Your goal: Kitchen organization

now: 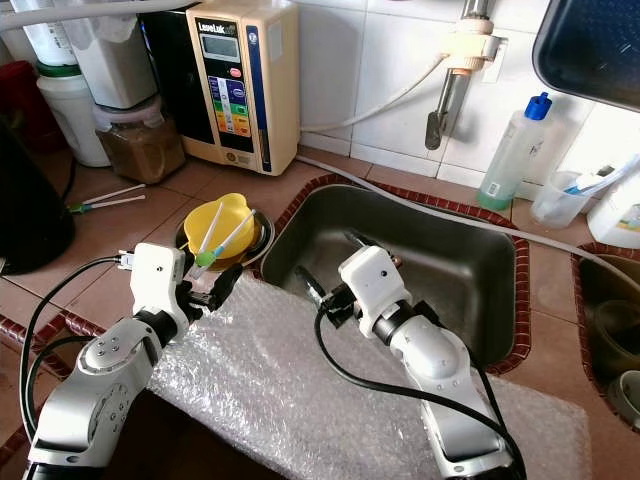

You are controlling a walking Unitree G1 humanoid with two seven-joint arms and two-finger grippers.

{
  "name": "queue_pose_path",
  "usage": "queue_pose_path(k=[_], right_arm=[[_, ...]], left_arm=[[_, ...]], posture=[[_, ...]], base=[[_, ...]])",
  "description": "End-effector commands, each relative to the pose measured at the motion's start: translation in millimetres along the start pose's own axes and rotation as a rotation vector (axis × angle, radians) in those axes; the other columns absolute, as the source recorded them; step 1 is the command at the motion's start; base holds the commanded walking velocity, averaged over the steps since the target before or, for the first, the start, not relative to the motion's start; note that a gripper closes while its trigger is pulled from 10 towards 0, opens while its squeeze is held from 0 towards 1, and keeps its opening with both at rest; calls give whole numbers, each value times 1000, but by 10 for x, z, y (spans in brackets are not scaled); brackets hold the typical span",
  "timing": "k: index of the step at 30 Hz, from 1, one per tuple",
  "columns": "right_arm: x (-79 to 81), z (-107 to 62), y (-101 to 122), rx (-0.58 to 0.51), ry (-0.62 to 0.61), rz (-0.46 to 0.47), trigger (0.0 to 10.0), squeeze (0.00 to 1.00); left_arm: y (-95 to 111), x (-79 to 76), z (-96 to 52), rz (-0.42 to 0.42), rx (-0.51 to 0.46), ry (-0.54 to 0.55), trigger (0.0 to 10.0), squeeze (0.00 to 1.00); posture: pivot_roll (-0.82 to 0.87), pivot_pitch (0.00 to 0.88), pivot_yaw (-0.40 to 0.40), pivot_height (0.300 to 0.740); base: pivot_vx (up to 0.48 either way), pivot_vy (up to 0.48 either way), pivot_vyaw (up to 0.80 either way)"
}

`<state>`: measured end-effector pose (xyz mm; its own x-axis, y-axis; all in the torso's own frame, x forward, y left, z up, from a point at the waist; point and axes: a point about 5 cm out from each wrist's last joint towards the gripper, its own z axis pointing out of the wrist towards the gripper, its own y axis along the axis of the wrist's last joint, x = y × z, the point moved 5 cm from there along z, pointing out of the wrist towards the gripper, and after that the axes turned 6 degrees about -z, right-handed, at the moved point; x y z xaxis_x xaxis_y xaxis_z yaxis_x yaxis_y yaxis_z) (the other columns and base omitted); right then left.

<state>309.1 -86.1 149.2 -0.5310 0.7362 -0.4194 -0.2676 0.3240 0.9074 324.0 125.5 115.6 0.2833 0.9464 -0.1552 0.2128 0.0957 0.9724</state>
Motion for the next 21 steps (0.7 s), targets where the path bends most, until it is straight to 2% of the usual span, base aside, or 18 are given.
queue_pose_path(k=[1,3,7,21], right_arm=[[-20,-1,73,-29,-7,-35,10000,0],[-75,4,98,-37,-41,-9,10000,0],[-100,4,83,-32,-44,-23,10000,0],[-85,19,49,-27,-41,-28,10000,0]], left_arm=[[14,19,16,-2,10,1,0,0],[2,33,18,-3,18,6,0,0],[-29,64,19,3,40,25,0,0],[-46,169,4,0,52,84,0,0]], posture=[[4,0,15,740],[3,0,16,740],[2,0,19,740],[6,0,18,740]], base=[[0,0,0],[0,0,0],[0,0,0],[0,0,0]])
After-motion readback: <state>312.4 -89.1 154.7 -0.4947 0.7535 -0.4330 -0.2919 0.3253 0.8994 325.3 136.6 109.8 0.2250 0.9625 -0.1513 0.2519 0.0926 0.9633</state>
